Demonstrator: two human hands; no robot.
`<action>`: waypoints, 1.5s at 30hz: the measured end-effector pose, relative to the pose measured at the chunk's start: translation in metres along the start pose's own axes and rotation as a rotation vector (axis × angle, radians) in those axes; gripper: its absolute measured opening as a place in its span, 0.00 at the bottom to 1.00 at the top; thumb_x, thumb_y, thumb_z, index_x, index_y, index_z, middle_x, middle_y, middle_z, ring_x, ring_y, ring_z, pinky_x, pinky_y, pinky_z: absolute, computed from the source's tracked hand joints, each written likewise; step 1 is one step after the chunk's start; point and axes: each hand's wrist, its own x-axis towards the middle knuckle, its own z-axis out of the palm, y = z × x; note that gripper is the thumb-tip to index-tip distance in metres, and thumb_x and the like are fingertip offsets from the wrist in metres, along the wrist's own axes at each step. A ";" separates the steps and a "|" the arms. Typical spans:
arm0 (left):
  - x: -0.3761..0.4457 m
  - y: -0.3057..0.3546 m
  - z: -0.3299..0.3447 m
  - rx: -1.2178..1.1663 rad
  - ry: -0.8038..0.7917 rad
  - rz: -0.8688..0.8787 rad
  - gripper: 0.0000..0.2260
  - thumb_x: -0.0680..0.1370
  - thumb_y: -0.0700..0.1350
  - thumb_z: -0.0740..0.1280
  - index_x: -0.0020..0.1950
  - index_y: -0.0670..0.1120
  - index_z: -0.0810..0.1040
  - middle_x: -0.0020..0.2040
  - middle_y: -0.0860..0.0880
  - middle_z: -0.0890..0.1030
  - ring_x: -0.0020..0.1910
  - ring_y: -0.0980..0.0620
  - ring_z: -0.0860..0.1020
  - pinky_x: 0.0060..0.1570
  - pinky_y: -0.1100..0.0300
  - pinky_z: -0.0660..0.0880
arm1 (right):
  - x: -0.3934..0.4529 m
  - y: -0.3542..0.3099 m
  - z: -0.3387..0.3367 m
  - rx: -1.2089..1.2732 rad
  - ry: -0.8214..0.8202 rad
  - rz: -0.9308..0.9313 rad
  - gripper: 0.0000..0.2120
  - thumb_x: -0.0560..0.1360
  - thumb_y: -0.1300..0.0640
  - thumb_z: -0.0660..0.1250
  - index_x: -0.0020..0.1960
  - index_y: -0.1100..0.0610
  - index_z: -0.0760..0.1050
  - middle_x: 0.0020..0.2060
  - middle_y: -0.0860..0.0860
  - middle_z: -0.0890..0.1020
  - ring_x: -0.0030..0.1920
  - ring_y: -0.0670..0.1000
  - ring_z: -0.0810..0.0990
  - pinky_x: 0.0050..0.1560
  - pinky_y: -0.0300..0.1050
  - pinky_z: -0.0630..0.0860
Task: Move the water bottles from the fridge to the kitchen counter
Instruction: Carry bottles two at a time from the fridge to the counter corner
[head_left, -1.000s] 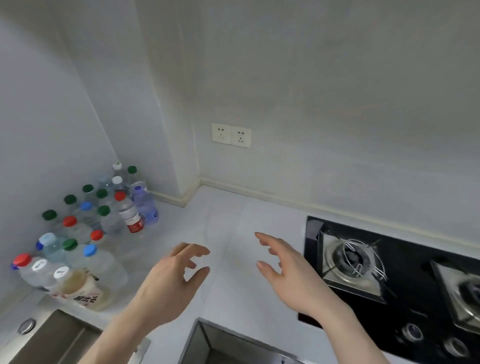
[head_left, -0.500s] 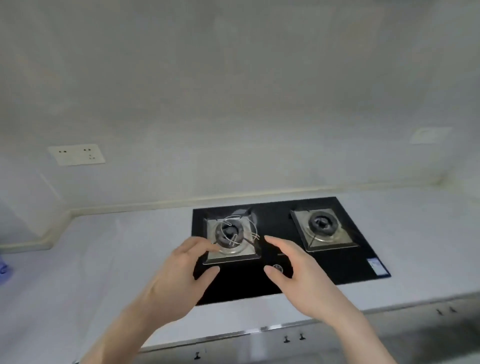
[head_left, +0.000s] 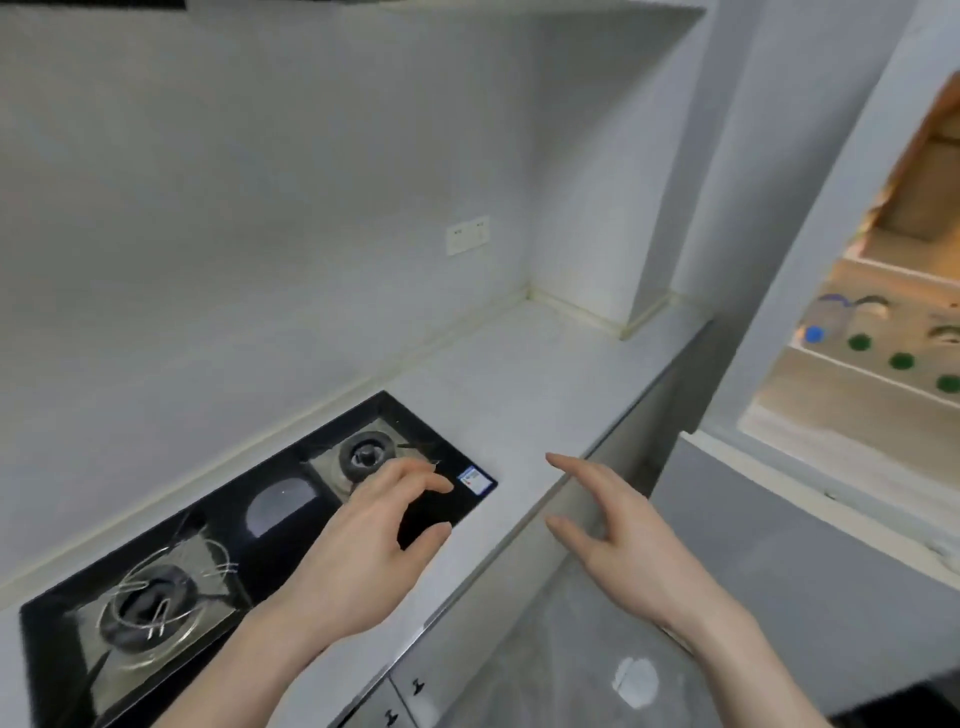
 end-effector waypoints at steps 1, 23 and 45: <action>0.020 0.011 0.009 -0.014 -0.031 0.051 0.15 0.80 0.59 0.66 0.67 0.65 0.72 0.69 0.72 0.65 0.64 0.68 0.70 0.52 0.67 0.70 | -0.006 0.011 -0.016 -0.005 0.047 0.039 0.27 0.82 0.45 0.68 0.79 0.37 0.65 0.74 0.31 0.69 0.68 0.28 0.67 0.70 0.25 0.60; 0.348 0.172 0.170 -0.179 -0.359 0.605 0.14 0.80 0.59 0.66 0.65 0.64 0.73 0.67 0.72 0.64 0.62 0.68 0.71 0.54 0.72 0.68 | 0.027 0.177 -0.221 -0.104 0.591 0.454 0.26 0.81 0.45 0.68 0.76 0.32 0.65 0.72 0.28 0.68 0.71 0.33 0.67 0.73 0.43 0.69; 0.503 0.369 0.342 -0.198 -0.590 0.771 0.16 0.79 0.59 0.67 0.66 0.65 0.70 0.67 0.67 0.70 0.62 0.63 0.72 0.58 0.63 0.72 | 0.030 0.347 -0.365 0.004 0.895 0.666 0.24 0.80 0.49 0.70 0.73 0.36 0.70 0.69 0.36 0.71 0.65 0.45 0.76 0.64 0.45 0.75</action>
